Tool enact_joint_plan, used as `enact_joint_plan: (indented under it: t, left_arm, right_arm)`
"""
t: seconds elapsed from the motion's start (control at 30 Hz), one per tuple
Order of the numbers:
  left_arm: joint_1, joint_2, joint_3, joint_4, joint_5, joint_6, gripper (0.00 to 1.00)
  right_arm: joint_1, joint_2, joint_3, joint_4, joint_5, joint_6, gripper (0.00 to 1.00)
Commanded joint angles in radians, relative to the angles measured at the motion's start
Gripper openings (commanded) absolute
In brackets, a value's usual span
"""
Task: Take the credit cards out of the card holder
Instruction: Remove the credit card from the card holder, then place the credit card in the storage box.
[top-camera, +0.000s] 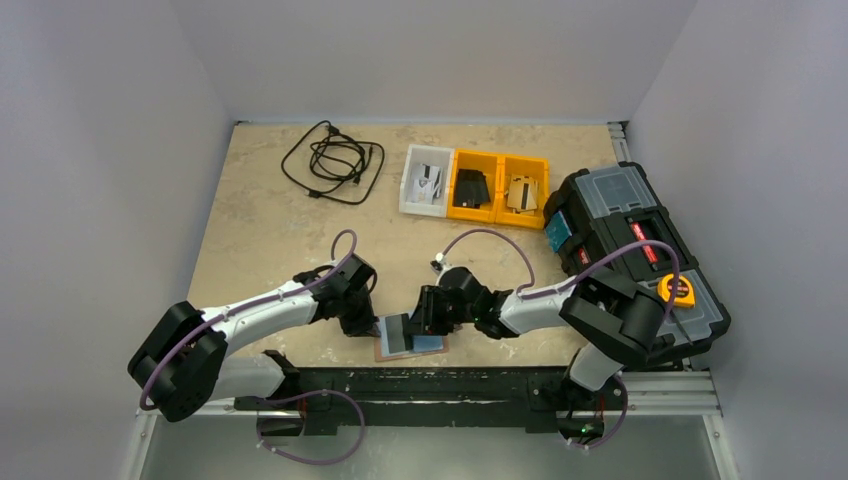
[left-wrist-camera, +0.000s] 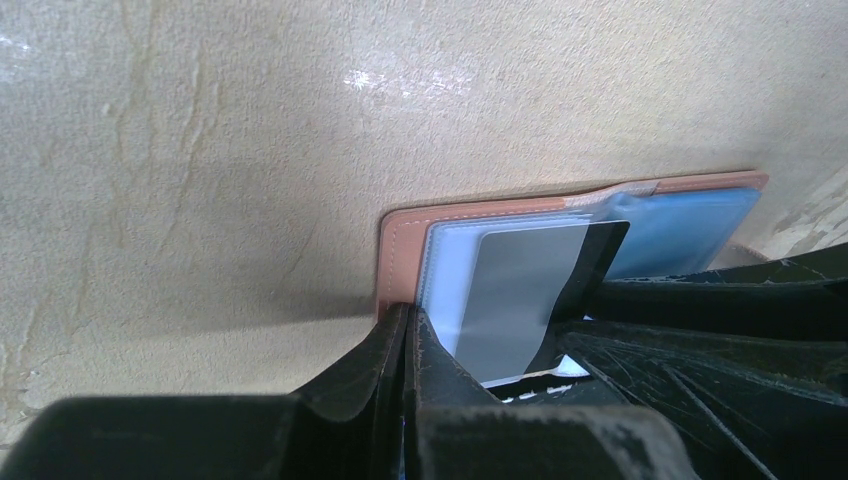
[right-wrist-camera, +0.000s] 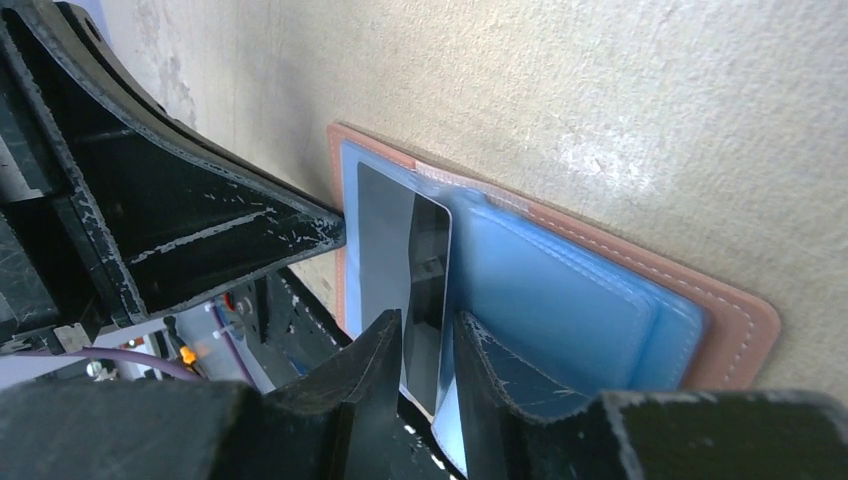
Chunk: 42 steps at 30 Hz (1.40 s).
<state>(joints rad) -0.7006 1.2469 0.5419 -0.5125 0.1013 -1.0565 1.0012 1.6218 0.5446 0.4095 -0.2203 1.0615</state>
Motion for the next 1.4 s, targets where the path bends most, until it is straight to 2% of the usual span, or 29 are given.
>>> enact_joint_plan:
  t: [0.0, 0.07, 0.3, 0.47, 0.9, 1.17, 1.23, 1.37]
  left_arm:
    - [0.006, 0.010, -0.026, -0.049, -0.046, 0.013, 0.00]
    - [0.006, 0.008, -0.025, -0.052, -0.048, 0.011, 0.00]
    - [0.005, 0.007, -0.025, -0.073, -0.064, 0.009, 0.00]
    - [0.004, 0.006, -0.026, -0.074, -0.065, 0.006, 0.00]
    - [0.006, -0.037, 0.002, -0.051, -0.039, 0.035, 0.00]
    - [0.004, -0.118, 0.115, -0.098, -0.015, 0.090, 0.00]
    - [0.004, -0.144, 0.144, -0.137, -0.030, 0.101, 0.04]
    - [0.004, -0.200, 0.180, -0.200, -0.058, 0.115, 0.23]
  right_arm:
    - [0.001, 0.048, 0.002, 0.006, 0.004, -0.009, 0.27]
    - [0.000, 0.048, -0.002, 0.006, 0.007, -0.006, 0.24]
    - [-0.011, -0.026, -0.034, -0.028, 0.040, -0.002, 0.07]
    - [-0.025, -0.091, -0.051, -0.076, 0.060, -0.009, 0.00]
    - [-0.054, -0.271, -0.047, -0.227, 0.099, -0.038, 0.00]
    - [-0.063, -0.356, 0.006, -0.323, 0.110, -0.062, 0.00]
    - [-0.070, -0.389, 0.029, -0.359, 0.115, -0.068, 0.00]
    - [-0.106, -0.442, 0.084, -0.445, 0.130, -0.100, 0.00]
